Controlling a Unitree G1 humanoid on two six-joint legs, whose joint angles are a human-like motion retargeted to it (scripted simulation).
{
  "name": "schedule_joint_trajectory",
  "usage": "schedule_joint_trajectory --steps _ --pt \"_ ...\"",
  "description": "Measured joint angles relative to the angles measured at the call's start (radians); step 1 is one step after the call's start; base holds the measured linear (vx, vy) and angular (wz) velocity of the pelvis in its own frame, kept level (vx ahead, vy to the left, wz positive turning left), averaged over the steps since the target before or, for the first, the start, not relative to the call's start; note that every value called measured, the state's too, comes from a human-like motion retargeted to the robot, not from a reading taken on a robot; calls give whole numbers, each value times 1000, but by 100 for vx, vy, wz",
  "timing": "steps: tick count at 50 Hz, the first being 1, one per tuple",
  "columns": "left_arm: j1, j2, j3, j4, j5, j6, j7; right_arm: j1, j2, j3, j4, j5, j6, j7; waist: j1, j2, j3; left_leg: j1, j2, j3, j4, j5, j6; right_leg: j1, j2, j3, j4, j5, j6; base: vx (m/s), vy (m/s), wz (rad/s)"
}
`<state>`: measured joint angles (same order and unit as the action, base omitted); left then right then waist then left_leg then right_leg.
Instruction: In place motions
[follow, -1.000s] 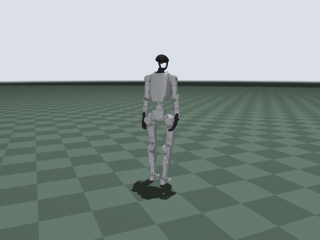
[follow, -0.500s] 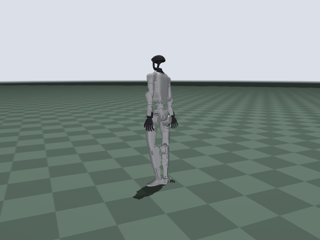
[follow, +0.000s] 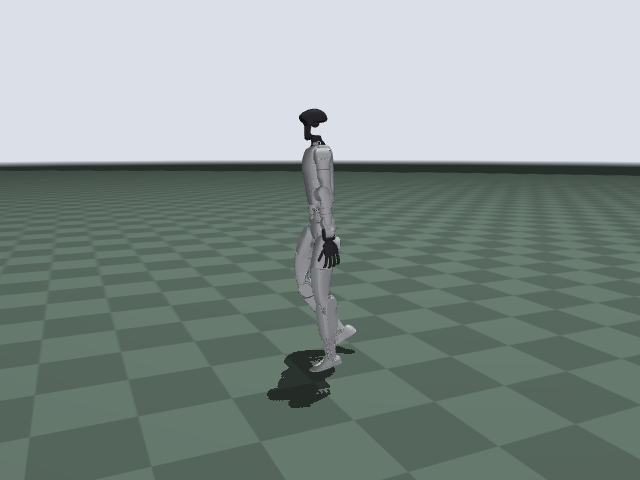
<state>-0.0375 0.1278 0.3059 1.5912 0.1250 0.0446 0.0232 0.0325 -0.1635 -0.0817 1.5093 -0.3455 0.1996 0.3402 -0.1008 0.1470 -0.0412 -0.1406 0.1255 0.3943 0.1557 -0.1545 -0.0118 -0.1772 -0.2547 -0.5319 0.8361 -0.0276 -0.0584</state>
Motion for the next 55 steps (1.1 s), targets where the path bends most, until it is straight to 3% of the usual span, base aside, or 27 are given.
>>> schedule_joint_trajectory --steps 5,8,10,12,13,14,18,25,29,38,50,55 --pt "-13 -8 -26 -47 4 -15 -46 4 2 34 -18 -69 -2 -19 13 -48 -16 -32 -55 -84 -6 21 3 -66 56 90 -293 -106 60 8 -8 136" --pt "-8 -25 -17 -52 -19 -37 -32 -7 -2 52 -27 -105 2 -27 -1 -94 -4 -14 -113 -115 -16 25 5 -75 99 219 -535 -107 125 12 -14 121" --pt "4 -31 -12 -40 -23 -39 -34 -11 -3 62 -29 -112 5 -29 -7 -111 6 12 -131 -135 -22 25 0 -75 132 301 -650 -39 96 15 -17 81" --pt "6 -28 -14 -15 -13 -37 -33 -21 -1 57 -26 -108 8 -19 16 -125 7 24 -138 -139 -23 27 -1 -57 138 359 -638 -79 122 9 -17 63" --pt "8 -27 -22 0 -7 -35 -24 -23 1 44 -26 -103 11 -11 8 -121 8 24 -137 -168 -22 32 -3 -28 110 209 -650 -73 115 5 -17 95" --pt "9 -29 -25 16 -6 -33 -9 -27 2 33 -26 -95 13 -3 18 -121 7 28 -135 -173 -25 34 -6 -10 103 158 -660 -70 112 4 -15 77" --pt "29 -40 -12 65 -21 -38 27 -39 5 20 -36 -60 8 24 74 -127 -5 56 -110 -136 -43 35 -21 13 114 158 -676 -71 113 8 -19 10" --pt "61 -42 3 73 -9 -46 53 -43 14 41 -66 -61 -6 37 30 -150 -20 23 -113 -193 22 35 -3 95 142 80 -808 -48 115 4 -18 55" --pt "43 -46 -6 71 -16 -47 59 -34 7 41 -62 -93 -19 56 56 -179 -37 9 -110 -106 59 12 0 85 131 74 -816 -55 117 1 -7 16" --pt "23 -67 -44 19 17 -65 27 -34 -6 47 18 -87 9 10 -23 -121 -59 40 -73 -76 -40 32 -47 78 173 51 -811 -63 108 0 1 5" --pt "12 -38 -40 3 35 2 -73 16 -4 33 152 -106 48 -15 -18 -96 -117 109 -93 -26 -154 45 -56 70 194 81 -806 -55 99 8 3 -14" --pt "22 -27 -37 12 49 9 -81 11 5 49 130 -122 47 -26 -25 -93 -113 124 -93 -14 -157 36 -52 67 198 107 -802 -45 95 4 1 -26"
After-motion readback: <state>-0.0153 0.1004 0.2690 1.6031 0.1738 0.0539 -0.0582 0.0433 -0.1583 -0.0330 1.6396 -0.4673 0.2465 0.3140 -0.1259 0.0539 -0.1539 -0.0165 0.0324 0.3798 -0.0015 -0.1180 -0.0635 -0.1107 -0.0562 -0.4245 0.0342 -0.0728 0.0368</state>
